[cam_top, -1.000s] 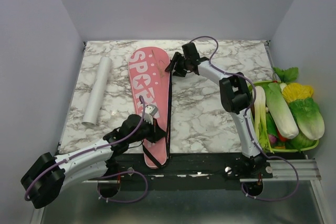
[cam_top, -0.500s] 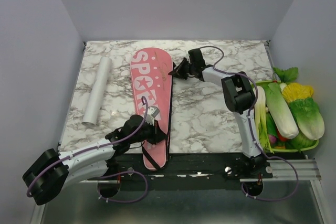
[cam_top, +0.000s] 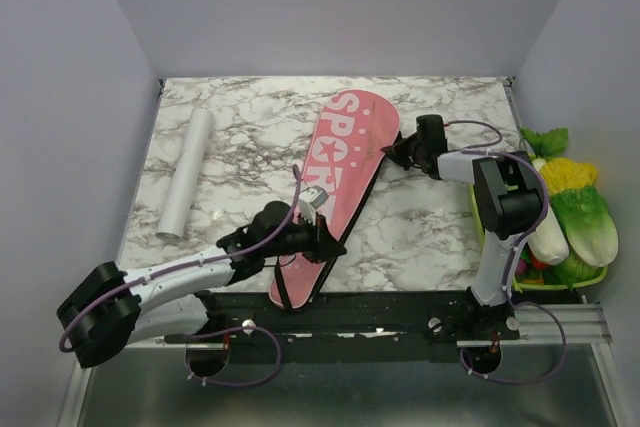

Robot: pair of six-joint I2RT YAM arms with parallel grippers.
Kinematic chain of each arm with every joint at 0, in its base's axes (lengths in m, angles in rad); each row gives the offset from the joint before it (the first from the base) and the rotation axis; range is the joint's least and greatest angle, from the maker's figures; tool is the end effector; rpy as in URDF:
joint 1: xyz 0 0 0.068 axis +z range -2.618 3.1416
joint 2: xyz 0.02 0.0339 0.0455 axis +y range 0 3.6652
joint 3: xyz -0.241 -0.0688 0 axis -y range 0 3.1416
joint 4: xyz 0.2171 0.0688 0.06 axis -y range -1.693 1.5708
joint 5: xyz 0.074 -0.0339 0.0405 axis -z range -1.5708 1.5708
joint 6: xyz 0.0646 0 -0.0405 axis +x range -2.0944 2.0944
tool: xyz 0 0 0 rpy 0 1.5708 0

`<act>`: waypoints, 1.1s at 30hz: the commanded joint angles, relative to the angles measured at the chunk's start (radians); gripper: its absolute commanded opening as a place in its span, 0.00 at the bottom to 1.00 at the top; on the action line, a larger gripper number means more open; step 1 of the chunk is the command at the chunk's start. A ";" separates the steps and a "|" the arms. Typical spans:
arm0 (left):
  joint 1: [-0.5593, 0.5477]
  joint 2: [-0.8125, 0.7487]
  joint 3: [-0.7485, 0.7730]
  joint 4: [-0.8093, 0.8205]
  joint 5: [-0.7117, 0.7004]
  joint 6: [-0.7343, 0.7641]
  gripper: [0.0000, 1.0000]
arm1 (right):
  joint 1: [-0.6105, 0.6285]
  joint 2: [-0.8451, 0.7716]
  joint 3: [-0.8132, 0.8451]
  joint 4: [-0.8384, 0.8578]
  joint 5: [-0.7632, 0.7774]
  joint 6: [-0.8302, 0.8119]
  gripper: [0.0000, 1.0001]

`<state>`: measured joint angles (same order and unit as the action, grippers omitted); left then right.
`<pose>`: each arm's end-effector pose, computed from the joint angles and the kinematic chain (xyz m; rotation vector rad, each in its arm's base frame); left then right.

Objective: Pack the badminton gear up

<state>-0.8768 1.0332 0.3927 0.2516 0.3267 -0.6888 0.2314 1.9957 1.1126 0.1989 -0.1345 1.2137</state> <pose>0.1322 -0.1913 0.1876 0.4448 2.1487 -1.2868 0.3975 0.1026 0.1162 1.0712 2.1664 0.8805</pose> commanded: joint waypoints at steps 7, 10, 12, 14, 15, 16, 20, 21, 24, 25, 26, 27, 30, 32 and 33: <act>-0.198 0.412 0.199 0.170 -0.032 -0.051 0.19 | -0.075 -0.138 -0.146 0.011 0.122 0.024 0.01; -0.203 0.487 0.215 0.121 -0.113 -0.060 0.11 | -0.081 -0.187 -0.174 -0.015 0.128 0.006 0.00; -0.205 0.510 0.219 0.054 -0.248 -0.066 0.08 | -0.086 -0.210 -0.186 -0.045 0.160 0.000 0.01; -0.205 0.516 0.236 -0.006 -0.378 -0.066 0.04 | -0.084 -0.241 -0.197 -0.076 0.173 -0.008 0.01; -0.205 0.518 0.239 -0.058 -0.418 -0.066 0.02 | -0.086 -0.253 -0.207 -0.088 0.176 -0.013 0.01; -0.205 0.518 0.250 -0.084 -0.454 -0.067 0.02 | -0.086 -0.262 -0.211 -0.117 0.179 -0.019 0.01; -0.203 0.512 0.273 -0.205 -0.621 -0.064 0.01 | -0.084 -0.328 -0.263 -0.156 0.203 -0.026 0.01; -0.203 0.508 0.275 -0.245 -0.676 -0.061 0.01 | -0.086 -0.340 -0.275 -0.159 0.205 -0.028 0.00; -0.191 0.498 0.278 -0.294 -0.733 -0.052 0.01 | -0.086 -0.376 -0.318 -0.177 0.208 -0.031 0.01; -0.182 0.495 0.275 -0.301 -0.747 -0.051 0.00 | -0.086 -0.382 -0.327 -0.193 0.204 -0.032 0.02; -0.166 0.492 0.270 -0.302 -0.753 -0.048 0.00 | -0.086 -0.386 -0.344 -0.196 0.200 -0.036 0.03; -0.157 0.485 0.267 -0.305 -0.759 -0.045 0.00 | -0.084 -0.399 -0.355 -0.196 0.199 -0.039 0.05; -0.116 0.475 0.253 -0.304 -0.776 -0.035 0.00 | -0.086 -0.422 -0.394 -0.196 0.184 -0.054 0.24; -0.090 0.466 0.244 -0.295 -0.779 -0.025 0.00 | -0.086 -0.451 -0.411 -0.223 0.168 -0.078 0.36; -0.064 0.456 0.242 -0.291 -0.779 -0.012 0.00 | -0.084 -0.460 -0.430 -0.223 0.164 -0.086 0.46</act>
<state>-1.0046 1.5215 0.6594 0.0067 -0.3611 -0.7403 0.1501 1.5883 0.7330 0.0357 0.0357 1.1767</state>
